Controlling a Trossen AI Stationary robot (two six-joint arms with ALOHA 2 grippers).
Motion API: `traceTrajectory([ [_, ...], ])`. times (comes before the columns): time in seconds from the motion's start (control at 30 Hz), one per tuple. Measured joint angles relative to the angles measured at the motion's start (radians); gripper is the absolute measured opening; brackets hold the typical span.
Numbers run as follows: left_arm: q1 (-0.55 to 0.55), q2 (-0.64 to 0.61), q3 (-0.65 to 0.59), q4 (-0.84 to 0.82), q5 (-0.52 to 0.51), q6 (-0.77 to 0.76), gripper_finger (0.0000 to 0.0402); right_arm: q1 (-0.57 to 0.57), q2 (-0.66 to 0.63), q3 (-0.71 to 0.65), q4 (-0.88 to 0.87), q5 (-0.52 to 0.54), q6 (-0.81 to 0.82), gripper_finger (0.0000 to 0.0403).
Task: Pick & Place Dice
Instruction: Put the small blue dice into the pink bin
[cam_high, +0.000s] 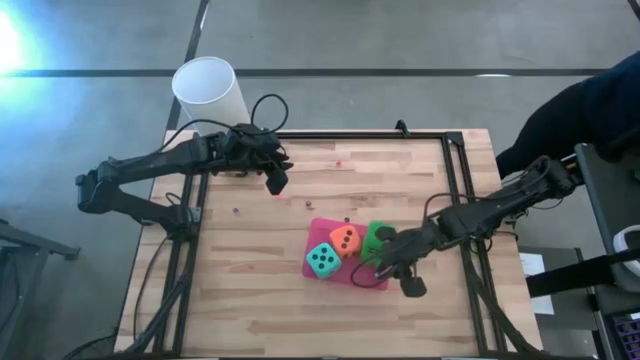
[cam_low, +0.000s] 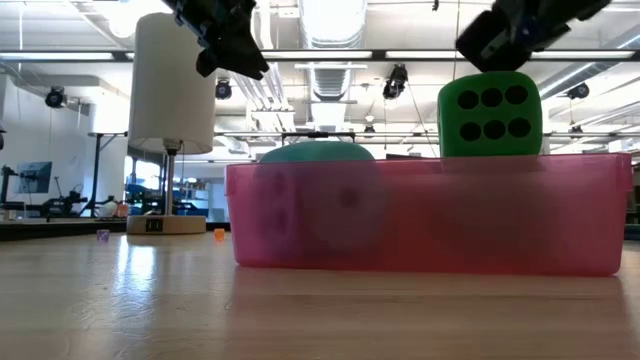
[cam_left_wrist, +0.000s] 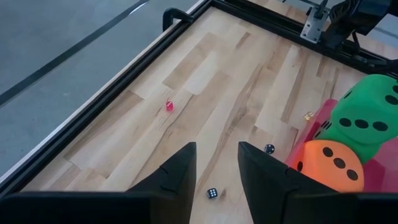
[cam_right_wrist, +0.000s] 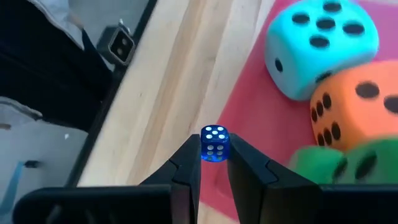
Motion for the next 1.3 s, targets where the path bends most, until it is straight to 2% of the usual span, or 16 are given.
traceTrajectory([
  [0.37,0.000,0.000,0.000,-0.003,0.000,0.026,0.0123,0.000,0.020,0.014,0.008,0.000,0.027,0.0064],
  [0.77,-0.001,0.000,0.000,-0.004,0.000,0.026,0.0120,-0.002,0.044,0.014,0.035,0.002,0.027,0.0140],
  [0.93,-0.001,0.000,0.000,-0.004,0.000,0.026,0.0122,-0.004,0.044,0.013,0.031,0.004,0.029,0.0159],
  [1.3,-0.001,0.000,0.000,-0.004,0.000,0.026,0.0123,-0.005,0.039,-0.025,-0.006,0.030,0.069,0.0155],
])
